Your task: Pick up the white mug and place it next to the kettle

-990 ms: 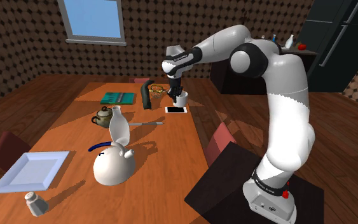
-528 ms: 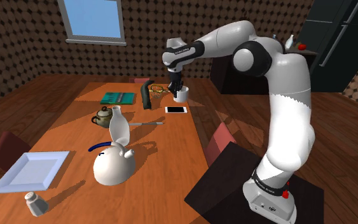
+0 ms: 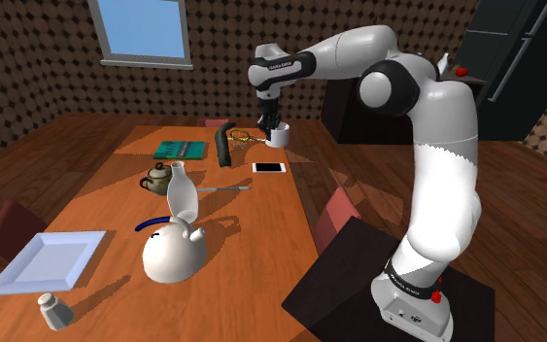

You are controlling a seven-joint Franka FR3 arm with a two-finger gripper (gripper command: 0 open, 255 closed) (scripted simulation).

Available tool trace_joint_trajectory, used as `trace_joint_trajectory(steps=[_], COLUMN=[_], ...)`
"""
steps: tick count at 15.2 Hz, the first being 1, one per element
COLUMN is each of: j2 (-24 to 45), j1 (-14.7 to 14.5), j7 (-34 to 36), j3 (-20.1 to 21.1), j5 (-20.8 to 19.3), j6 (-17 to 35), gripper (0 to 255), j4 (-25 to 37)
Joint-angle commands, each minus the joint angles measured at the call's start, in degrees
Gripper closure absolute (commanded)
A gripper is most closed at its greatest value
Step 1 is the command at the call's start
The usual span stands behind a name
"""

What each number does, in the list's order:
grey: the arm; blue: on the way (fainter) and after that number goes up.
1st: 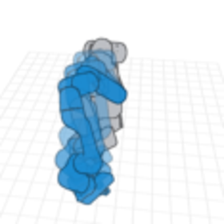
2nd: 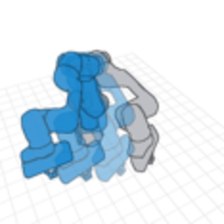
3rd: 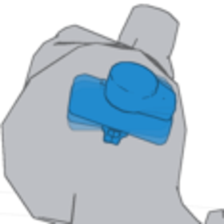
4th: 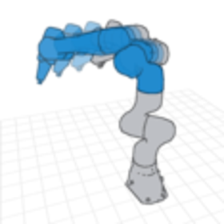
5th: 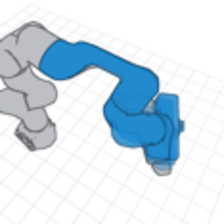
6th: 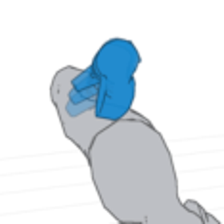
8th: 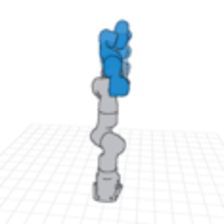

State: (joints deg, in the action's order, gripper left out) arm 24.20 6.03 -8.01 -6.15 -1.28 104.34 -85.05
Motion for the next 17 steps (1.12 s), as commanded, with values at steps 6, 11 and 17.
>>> trace_joint_trajectory(steps=[6,11,17], j2=[-3.5,-7.4,-10.3], j1=[-2.5,-6.5,-11.1], j7=[3.4,9.3,16.7], j3=[1.0,2.9,5.6], j5=[-0.4,-0.8,-0.9], j6=[-1.2,0.2,0.9], gripper=[255,255,255], j4=[-2.4,-8.0,-12.0])
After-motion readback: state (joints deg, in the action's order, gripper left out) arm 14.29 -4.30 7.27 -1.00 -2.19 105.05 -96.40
